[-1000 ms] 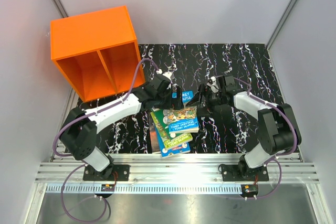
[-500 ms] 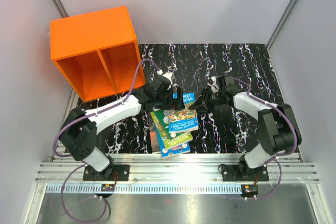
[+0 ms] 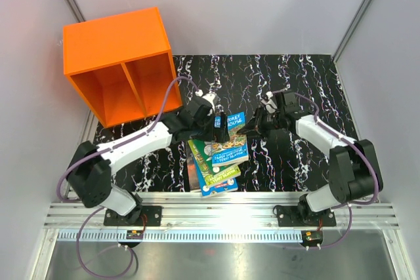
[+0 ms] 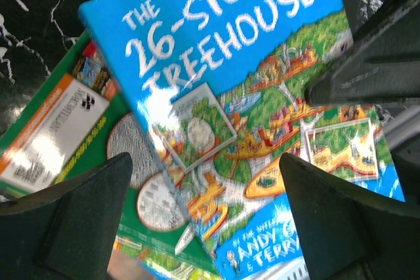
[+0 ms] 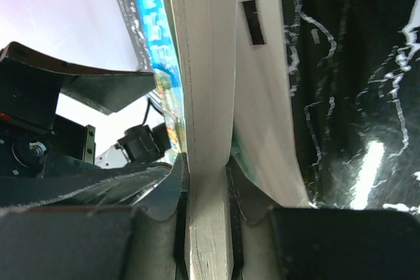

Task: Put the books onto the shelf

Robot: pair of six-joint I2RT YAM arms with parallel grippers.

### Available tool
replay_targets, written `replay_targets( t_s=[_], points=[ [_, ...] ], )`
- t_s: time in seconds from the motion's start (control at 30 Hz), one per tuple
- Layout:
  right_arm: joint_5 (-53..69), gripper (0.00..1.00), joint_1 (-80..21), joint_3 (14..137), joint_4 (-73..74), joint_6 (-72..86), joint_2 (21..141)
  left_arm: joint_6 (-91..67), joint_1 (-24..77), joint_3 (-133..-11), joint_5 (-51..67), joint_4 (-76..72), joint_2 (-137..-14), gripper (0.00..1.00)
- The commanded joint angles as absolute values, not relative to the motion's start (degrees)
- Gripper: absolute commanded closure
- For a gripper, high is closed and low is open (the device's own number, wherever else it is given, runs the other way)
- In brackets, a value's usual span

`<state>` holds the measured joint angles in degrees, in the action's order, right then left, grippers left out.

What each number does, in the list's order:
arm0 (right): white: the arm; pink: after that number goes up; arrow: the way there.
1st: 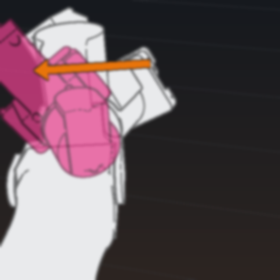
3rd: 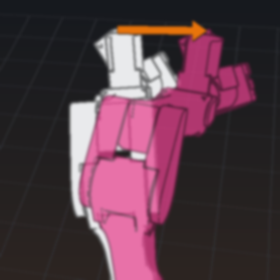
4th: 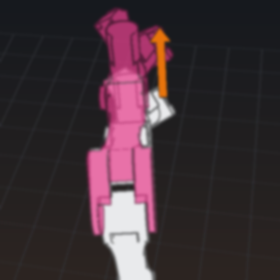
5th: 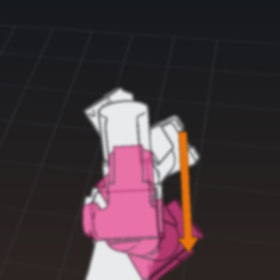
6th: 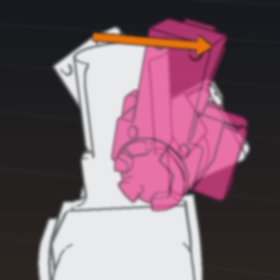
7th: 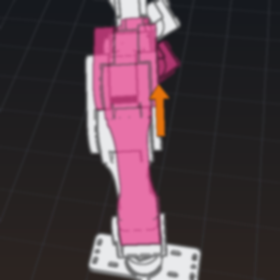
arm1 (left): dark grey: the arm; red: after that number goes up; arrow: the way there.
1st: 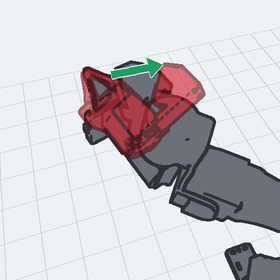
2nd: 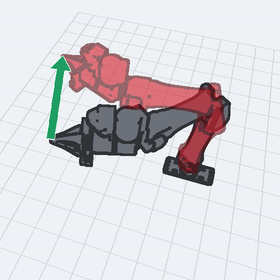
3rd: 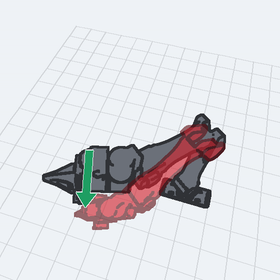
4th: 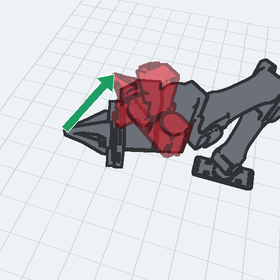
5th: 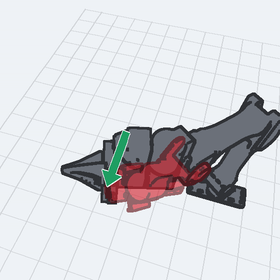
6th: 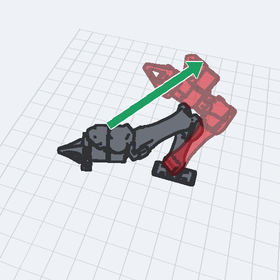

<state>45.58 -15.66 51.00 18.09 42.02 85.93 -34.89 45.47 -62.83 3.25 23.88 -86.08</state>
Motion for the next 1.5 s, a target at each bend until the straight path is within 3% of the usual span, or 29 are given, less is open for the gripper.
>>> replay_targets(
  t_s=[0.0, 0.2, 0.37, 0.6, 0.83, 0.87, 1.0, 1.13, 1.2, 1.33, 1.4, 1.47],
  points=[
    [47.89, 1.00, -16.17, 55.89, 19.77, 42.27, 80.25, -33.05, 44.65, -63.28, 2.90, 26.63, -78.76, 0.01],
    [52.37, 1.00, -16.17, 56.87, 15.92, 48.32, 75.07, -32.87, 39.91, -62.58, 6.23, 27.86, -71.56, 0.01],
    [55.62, 1.00, -16.17, 55.99, 12.40, 52.90, 70.06, -35.41, 35.25, -60.73, 15.98, 22.96, -66.01, 0.01],
    [60.90, 1.00, -16.35, 49.75, -11.38, 70.54, 64.60, -38.49, 35.07, -59.24, 24.43, 16.44, -63.89, 0.01],
    [61.00, 1.00, -19.77, 49.13, -15.55, 73.65, 63.28, -45.52, 35.16, -56.78, 32.33, 3.97, -64.07, 0.01],
    [60.39, 1.00, -20.91, 48.96, -16.08, 74.00, 63.11, -46.22, 35.16, -57.47, 32.78, 3.43, -64.42, 0.03],
    [58.89, 1.00, -23.55, 47.81, -18.63, 75.41, 62.67, -47.02, 35.07, -59.85, 36.55, 2.20, -66.61, 0.35],
    [58.80, 1.00, -24.08, 48.33, -15.65, 73.39, 61.97, -43.34, 35.16, -62.83, 39.20, 7.00, -66.54, 0.53],
    [59.41, 1.00, -24.08, 48.95, -12.76, 71.21, 62.05, -39.21, 35.07, -65.46, 38.94, 10.62, -66.27, 0.53],
    [60.99, 1.00, -24.17, 52.37, -5.99, 66.46, 62.67, -32.70, 33.41, -69.60, 37.09, 21.51, -66.09, 0.43],
    [61.96, 1.00, -24.08, 53.26, -2.30, 63.82, 62.93, -31.03, 32.35, -70.31, 37.70, 23.02, -65.92, 0.32],
    [62.31, 1.00, -24.08, 54.31, 1.73, 61.28, 63.11, -30.59, 30.85, -70.93, 38.76, 23.99, -65.83, 0.31]
  ],
)
